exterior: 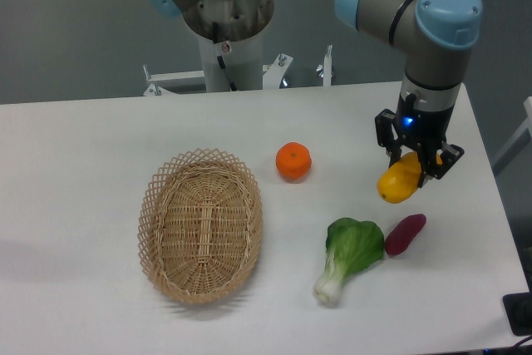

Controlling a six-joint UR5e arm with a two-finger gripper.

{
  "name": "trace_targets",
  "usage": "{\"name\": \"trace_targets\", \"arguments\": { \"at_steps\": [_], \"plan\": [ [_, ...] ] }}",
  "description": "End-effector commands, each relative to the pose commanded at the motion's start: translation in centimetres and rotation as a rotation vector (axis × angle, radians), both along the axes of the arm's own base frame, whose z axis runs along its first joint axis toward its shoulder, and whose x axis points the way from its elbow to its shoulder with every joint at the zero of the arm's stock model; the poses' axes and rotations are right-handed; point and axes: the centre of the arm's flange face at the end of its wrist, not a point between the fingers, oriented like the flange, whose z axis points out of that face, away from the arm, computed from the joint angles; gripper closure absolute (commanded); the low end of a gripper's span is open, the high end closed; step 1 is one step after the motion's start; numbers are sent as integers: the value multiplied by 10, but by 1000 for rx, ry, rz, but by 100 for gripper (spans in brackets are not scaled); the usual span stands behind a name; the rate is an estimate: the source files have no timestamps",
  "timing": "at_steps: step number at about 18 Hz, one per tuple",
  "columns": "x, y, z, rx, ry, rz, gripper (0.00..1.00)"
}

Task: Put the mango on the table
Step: 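Lower the yellow mango held in the gripper toward the table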

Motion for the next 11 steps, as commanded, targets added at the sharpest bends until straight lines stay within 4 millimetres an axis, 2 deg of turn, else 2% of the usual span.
{"name": "trace_targets", "arguments": {
  "at_steps": [6,9,11],
  "plan": [
    [3,-2,-8,-7,-9,-21,54],
    [5,-11,-24,-14,-24,-23,54],
    [6,-12,-26,-19,-24,-40,54]
  ]
}}
